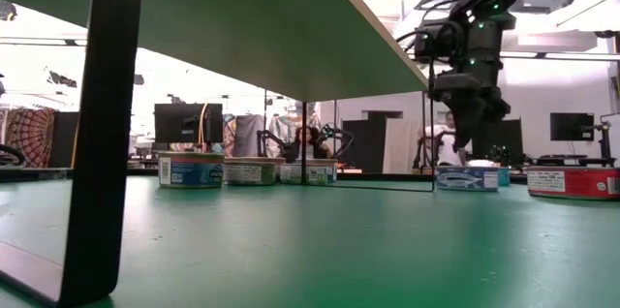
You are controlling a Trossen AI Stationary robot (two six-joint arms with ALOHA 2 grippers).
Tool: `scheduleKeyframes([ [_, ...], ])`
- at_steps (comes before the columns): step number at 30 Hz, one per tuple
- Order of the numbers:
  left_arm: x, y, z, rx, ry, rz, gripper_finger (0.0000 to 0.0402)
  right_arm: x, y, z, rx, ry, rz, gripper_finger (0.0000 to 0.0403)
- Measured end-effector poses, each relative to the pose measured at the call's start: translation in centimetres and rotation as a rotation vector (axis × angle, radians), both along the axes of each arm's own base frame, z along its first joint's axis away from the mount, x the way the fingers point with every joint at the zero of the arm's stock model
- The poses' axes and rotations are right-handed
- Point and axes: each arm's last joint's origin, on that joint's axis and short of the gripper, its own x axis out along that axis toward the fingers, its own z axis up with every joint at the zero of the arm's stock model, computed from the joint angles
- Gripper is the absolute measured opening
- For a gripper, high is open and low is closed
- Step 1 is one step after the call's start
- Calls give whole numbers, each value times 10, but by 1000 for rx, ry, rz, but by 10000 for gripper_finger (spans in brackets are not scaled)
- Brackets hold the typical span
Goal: Stack canned seafood by type on shelf
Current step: Put the blue tuna can on the shelf
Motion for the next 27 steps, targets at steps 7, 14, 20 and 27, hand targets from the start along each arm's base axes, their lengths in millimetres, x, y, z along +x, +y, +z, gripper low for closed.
scheduleKeyframes([
  [7,0,0,0,12,5,-4,91,-15,-17,-6,61,-42,-77,276],
  [14,-1,-1,1,26,3,-7,91,-31,-10,-31,141,6,-84,225],
  [20,-1,0,3,46,-8,0,91,-33,-5,-41,151,1,-96,154],
  [27,-1,0,3,48,-8,0,91,-34,-9,-40,90,33,-163,49],
])
